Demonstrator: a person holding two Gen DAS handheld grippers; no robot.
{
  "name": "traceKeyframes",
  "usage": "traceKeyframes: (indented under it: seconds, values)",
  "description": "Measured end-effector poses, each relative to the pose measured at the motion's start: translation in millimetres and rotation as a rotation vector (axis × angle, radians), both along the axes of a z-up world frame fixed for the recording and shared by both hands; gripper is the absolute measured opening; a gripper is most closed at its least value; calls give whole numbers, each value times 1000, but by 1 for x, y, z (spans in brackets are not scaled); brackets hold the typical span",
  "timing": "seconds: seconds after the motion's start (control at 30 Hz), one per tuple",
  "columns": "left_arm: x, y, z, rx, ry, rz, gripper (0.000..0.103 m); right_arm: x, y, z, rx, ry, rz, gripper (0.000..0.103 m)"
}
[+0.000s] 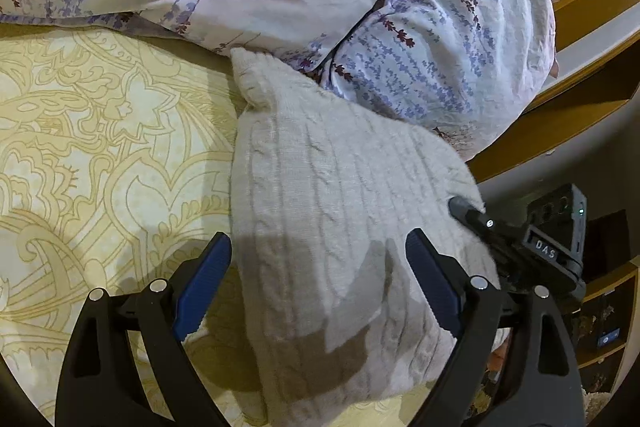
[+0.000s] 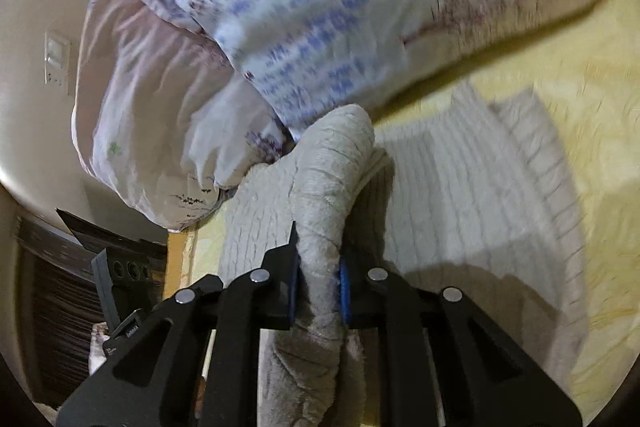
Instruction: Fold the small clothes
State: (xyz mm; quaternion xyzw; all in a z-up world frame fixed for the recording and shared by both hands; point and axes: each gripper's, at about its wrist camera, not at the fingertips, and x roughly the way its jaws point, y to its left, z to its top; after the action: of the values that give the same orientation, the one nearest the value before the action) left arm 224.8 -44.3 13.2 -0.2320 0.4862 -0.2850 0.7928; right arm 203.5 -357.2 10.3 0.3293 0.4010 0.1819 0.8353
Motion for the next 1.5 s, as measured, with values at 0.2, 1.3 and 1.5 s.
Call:
traceKeyframes:
  seconds: [0.2, 1.3, 1.5]
  values:
    - [-6, -12, 1, -6, -8, -43, 90, -8, -21, 11, -122, -14, -53, 14]
    - [-46, -47, -6, 7, -2, -239, 90, -85, -114, -12, -83, 7, -221, 40]
    - [-49, -48, -8, 42, -2, -231, 89, -110, -96, -14, -92, -8, -165, 40]
